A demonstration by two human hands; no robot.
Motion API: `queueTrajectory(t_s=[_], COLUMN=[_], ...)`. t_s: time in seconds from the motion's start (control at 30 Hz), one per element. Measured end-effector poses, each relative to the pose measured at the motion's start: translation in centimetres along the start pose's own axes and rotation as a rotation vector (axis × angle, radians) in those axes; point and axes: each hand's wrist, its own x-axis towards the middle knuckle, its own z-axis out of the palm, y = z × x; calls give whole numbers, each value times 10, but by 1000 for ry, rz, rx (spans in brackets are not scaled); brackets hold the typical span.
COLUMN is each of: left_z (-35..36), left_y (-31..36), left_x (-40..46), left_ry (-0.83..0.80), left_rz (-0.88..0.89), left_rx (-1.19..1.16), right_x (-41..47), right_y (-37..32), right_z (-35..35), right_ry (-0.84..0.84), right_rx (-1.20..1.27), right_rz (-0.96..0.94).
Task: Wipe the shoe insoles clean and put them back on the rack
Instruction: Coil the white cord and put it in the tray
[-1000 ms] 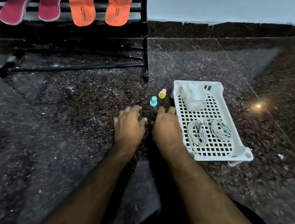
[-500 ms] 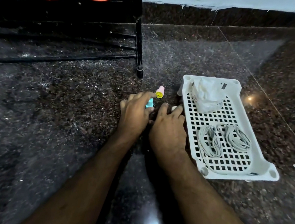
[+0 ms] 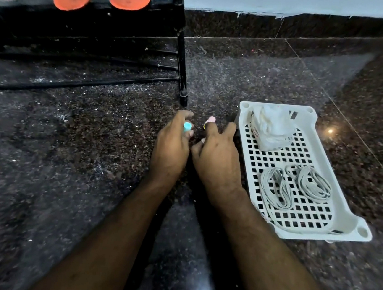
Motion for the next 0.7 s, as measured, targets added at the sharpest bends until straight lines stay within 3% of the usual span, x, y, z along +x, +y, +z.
queueTrajectory(t_s=[0.37, 0.57, 0.7], left_z=[4, 12, 10], left_y=[0, -5, 1], left_x=[7, 33, 45], left_ry=[-19, -241, -355], left_rz=[-40, -184, -352], left_rx=[-31, -138, -328], right_x=[10, 24, 27], right_y=[7, 10, 5], right_z=[13, 13, 12], right_ry=[44, -35, -85], right_rx=[28, -36, 100], right_rz=[22, 73, 108])
